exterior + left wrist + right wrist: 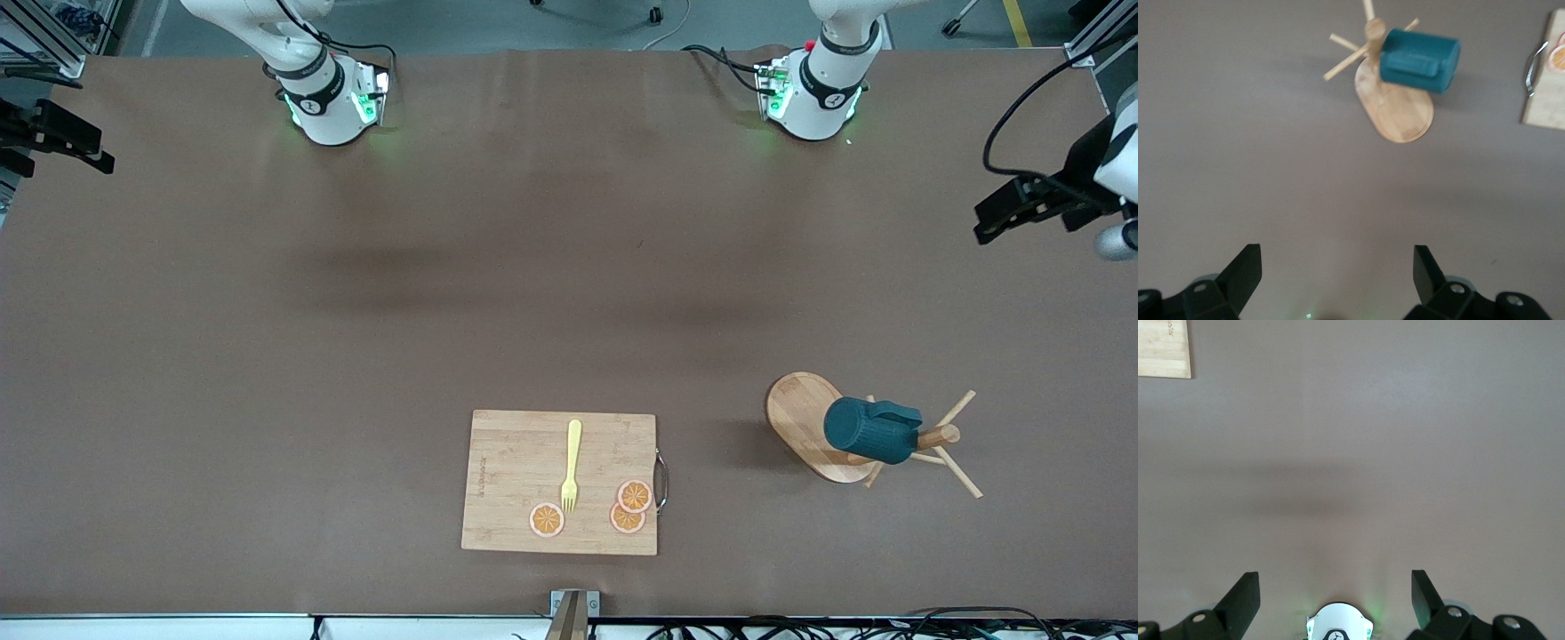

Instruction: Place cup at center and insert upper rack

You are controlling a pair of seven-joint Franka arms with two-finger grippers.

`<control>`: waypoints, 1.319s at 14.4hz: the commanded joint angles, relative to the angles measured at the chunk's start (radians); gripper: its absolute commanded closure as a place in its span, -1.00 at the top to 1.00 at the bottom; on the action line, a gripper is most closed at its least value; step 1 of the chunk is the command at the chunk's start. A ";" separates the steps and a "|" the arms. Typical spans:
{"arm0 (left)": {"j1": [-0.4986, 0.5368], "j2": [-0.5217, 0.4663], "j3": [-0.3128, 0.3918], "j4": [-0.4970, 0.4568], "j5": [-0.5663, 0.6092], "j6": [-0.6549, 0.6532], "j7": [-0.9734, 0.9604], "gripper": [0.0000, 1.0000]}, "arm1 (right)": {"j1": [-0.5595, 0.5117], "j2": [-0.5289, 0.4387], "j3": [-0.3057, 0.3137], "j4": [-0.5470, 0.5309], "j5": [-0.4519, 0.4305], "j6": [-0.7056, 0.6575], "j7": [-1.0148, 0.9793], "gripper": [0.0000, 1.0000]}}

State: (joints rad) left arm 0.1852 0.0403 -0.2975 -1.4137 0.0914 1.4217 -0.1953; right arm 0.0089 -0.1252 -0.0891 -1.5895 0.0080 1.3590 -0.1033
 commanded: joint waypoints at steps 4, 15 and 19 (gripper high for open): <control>-0.144 -0.177 0.187 -0.208 -0.059 0.022 0.079 1.00 | -0.001 -0.027 0.003 -0.021 -0.008 0.002 -0.001 1.00; -0.138 -0.195 0.155 -0.222 -0.101 0.020 0.096 1.00 | -0.001 -0.027 0.002 -0.021 -0.008 0.002 -0.001 1.00; -0.139 -0.177 0.155 -0.186 -0.099 0.020 0.096 1.00 | -0.001 -0.025 0.002 -0.021 -0.008 0.002 -0.001 1.00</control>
State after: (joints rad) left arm 0.0436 -0.1336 -0.1441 -1.6151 0.0027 1.4361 -0.1198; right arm 0.0089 -0.1252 -0.0891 -1.5895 0.0080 1.3590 -0.1033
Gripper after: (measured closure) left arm 0.000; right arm 0.000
